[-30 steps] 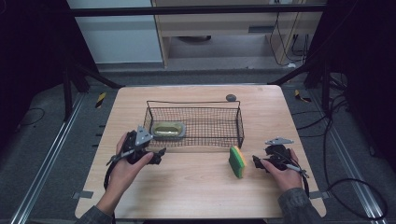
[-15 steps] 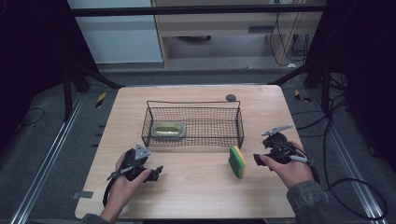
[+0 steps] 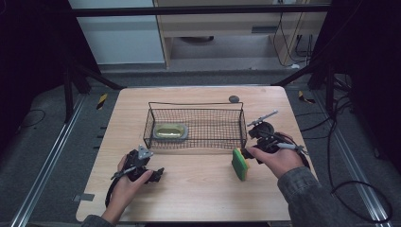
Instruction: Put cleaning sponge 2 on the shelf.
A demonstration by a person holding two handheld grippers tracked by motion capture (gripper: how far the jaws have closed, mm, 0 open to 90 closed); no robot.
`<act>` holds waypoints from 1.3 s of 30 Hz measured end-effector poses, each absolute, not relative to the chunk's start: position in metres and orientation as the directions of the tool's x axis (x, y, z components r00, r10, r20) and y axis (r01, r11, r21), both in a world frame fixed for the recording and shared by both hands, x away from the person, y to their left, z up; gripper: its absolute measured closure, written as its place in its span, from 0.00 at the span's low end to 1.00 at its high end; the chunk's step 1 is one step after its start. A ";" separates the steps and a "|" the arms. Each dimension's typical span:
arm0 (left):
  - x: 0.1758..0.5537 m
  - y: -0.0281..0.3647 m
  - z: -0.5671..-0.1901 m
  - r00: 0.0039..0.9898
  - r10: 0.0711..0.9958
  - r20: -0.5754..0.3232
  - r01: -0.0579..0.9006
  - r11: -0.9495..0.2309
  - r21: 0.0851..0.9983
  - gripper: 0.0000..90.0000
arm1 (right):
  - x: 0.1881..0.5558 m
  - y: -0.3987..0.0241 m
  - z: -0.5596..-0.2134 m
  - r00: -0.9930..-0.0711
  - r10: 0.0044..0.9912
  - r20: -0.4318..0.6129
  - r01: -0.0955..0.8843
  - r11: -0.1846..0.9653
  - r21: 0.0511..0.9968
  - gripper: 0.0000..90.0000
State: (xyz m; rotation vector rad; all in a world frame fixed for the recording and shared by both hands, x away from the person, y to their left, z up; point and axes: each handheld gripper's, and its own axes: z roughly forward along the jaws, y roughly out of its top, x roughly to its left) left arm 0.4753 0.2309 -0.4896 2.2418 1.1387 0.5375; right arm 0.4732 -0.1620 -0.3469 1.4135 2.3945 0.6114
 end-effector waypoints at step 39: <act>0.484 0.234 -0.493 0.535 0.839 0.101 0.615 -0.469 0.634 0.04 | 0.488 -0.153 -0.413 -0.493 0.869 0.031 0.805 0.442 0.396 0.71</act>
